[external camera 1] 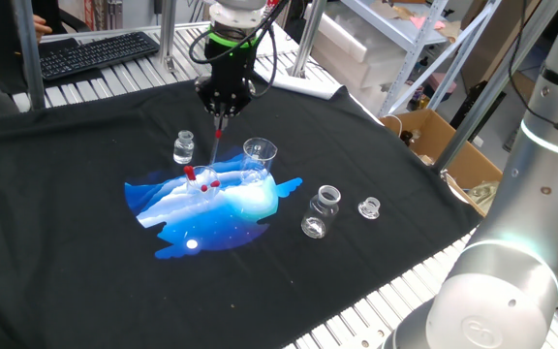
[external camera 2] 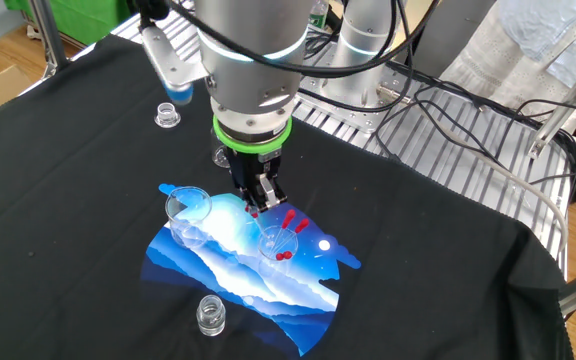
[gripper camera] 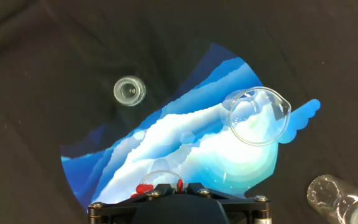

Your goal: Transfer liquid using a dropper

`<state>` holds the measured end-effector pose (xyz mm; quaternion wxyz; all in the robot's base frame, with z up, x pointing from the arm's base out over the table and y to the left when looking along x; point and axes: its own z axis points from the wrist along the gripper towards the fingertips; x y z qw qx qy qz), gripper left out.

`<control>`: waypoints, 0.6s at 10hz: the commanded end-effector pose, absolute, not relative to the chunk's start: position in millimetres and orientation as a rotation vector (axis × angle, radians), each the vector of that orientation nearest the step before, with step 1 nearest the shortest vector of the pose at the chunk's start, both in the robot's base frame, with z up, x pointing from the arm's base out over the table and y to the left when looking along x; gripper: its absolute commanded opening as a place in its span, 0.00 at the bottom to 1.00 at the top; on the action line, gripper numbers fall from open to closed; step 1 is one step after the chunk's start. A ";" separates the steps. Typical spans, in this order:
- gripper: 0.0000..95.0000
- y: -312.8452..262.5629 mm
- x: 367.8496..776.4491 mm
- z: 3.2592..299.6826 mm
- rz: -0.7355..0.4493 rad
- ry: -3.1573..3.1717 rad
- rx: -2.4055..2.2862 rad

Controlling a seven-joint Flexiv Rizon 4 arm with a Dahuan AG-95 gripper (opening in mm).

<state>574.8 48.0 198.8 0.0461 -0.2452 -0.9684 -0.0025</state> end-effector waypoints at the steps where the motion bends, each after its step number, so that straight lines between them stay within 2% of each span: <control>1: 0.00 48.2 575.9 198.7 -0.009 -2.953 -0.747; 6: 0.00 56.0 567.1 199.5 -0.008 -2.983 -0.797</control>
